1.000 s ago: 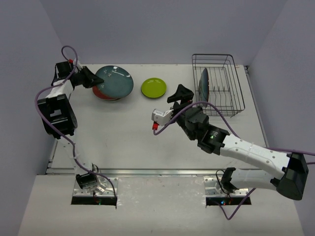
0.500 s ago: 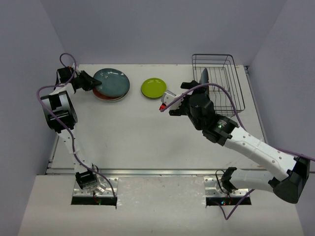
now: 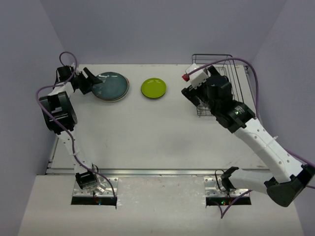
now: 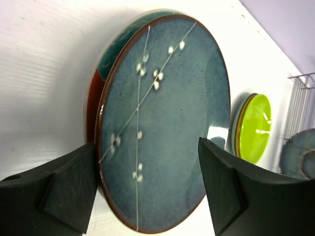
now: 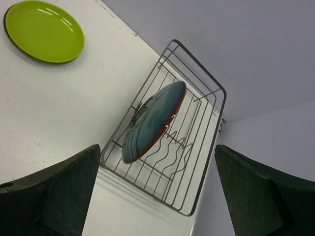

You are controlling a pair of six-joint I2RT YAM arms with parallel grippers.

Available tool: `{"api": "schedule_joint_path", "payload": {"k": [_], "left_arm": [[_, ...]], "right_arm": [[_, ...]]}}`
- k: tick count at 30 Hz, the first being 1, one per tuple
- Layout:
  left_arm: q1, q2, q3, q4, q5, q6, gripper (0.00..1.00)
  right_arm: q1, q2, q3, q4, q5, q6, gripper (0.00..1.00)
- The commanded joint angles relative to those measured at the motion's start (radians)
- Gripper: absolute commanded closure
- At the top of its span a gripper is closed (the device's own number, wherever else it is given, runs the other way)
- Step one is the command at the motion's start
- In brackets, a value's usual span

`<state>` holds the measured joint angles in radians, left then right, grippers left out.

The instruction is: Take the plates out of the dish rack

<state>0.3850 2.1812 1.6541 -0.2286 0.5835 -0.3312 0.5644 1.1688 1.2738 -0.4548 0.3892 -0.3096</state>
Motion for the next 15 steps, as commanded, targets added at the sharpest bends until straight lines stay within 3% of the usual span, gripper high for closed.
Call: {"api": "schedule_joint_path", "payload": {"k": [1,5,8,15], "left_arm": [[-0.014,-0.157,-0.007,-0.051,-0.280,0.189,0.15],[-0.128,-0.324,-0.088,-0.025,-0.628,0.358,0.13],[-0.217,-0.470,-0.226,0.139,-0.856,0.511,0.11],[-0.348,-0.711,-0.404,0.129,-0.845,0.573,0.07]], "right_arm": [[-0.166,0.084,0.119,-0.203,-0.248,0.344,0.01],[-0.297,0.172,0.192,-0.289,-0.405,0.428,0.03],[-0.350,0.233,0.203,-0.301,-0.437,0.434,0.05],[-0.407,0.389,0.281,-0.318,-0.483,0.406,0.05]]}}
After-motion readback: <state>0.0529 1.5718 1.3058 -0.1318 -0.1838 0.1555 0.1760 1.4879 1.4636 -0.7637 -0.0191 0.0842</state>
